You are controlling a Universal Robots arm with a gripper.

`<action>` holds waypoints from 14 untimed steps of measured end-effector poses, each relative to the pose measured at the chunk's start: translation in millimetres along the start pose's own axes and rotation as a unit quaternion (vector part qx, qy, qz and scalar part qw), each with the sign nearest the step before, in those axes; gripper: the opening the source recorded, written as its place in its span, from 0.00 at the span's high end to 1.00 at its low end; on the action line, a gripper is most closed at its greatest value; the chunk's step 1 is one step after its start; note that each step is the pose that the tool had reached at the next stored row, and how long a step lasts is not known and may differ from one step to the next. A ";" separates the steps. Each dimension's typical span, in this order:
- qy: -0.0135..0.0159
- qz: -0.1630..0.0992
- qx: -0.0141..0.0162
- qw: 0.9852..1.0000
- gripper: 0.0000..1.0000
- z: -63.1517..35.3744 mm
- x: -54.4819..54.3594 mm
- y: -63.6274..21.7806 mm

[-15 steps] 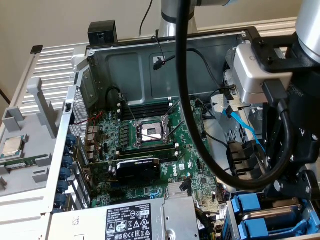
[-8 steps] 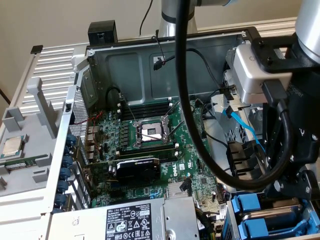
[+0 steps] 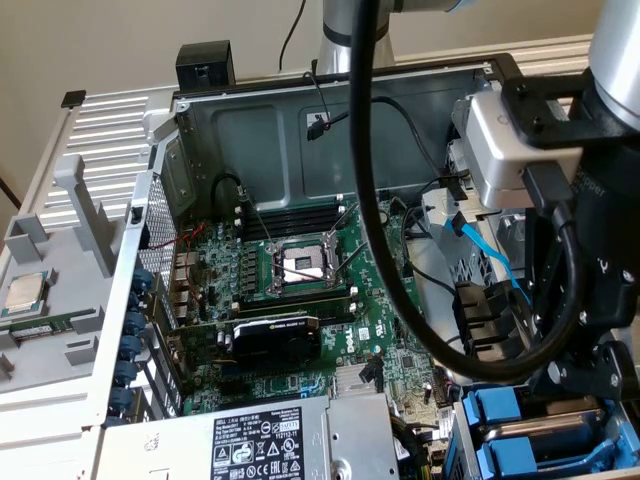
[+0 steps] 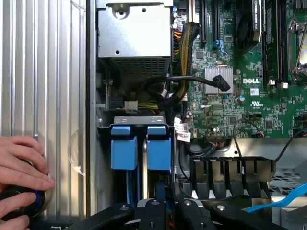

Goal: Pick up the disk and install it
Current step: 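Insert the second disk wire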

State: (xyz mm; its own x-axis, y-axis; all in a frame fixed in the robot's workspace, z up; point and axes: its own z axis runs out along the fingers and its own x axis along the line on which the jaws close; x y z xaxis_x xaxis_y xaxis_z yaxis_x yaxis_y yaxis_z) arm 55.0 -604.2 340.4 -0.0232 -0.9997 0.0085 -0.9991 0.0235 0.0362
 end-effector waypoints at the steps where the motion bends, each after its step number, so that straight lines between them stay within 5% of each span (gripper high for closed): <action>1: 0.000 0.000 0.000 1.000 0.84 0.3 0.0 0.0; 14: -0.001 0.000 0.003 1.000 0.84 0.7 0.0 1.1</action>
State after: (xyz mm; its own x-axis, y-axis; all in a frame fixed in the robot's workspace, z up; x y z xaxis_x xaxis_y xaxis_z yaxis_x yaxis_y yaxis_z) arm 53.8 -604.2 339.7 -0.0232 -0.9997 0.0073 -0.9993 0.0234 0.0307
